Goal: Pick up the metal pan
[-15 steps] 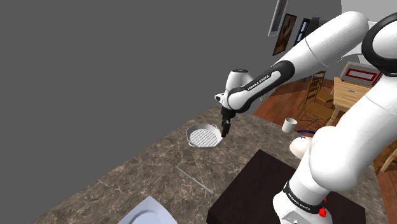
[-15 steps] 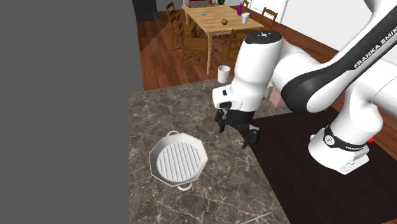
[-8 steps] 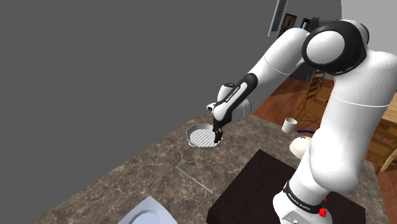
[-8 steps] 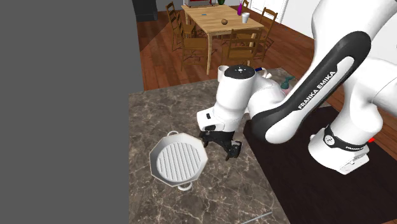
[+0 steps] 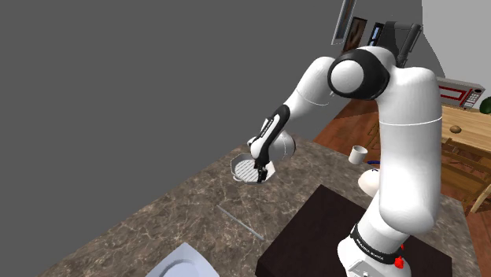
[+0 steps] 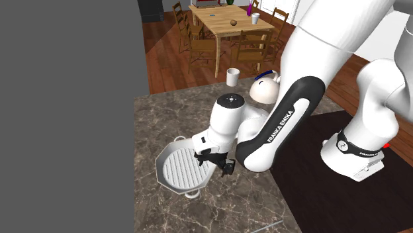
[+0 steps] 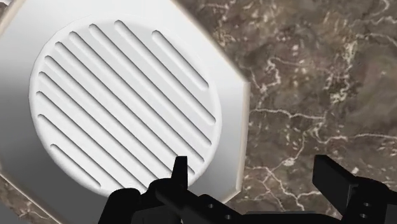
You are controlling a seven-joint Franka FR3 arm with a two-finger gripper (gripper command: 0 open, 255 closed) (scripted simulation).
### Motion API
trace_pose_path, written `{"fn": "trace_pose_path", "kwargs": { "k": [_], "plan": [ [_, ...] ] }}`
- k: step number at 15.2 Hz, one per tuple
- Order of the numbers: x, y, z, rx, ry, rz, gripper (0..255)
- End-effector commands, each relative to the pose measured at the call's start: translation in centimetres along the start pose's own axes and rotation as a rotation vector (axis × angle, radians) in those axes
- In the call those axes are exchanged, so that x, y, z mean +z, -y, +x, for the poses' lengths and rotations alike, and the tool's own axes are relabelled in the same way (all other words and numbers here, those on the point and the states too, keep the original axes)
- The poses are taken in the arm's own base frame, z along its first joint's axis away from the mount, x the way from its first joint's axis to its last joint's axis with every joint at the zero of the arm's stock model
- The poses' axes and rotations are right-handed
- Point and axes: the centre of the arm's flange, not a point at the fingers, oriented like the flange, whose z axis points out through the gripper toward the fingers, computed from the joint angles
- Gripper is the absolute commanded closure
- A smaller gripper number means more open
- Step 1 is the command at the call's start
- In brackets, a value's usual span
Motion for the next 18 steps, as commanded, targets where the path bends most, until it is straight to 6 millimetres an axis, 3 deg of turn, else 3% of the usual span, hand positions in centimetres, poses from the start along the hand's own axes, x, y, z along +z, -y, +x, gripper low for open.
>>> {"fn": "trace_pose_path", "kwargs": {
  "k": [1,5,7,8,18],
  "plan": [
    [1.2,0.0,-0.1,-0.004,-0.001,-0.001,0],
    [3.6,0.3,-0.3,-0.004,-0.001,-0.001,0],
    [3.6,0.3,-0.3,-0.004,-0.001,-0.001,0],
    [3.6,0.3,-0.3,-0.004,-0.001,-0.001,255],
    [3.0,0.2,-0.2,-0.004,-0.001,-0.001,255]
  ]
}}
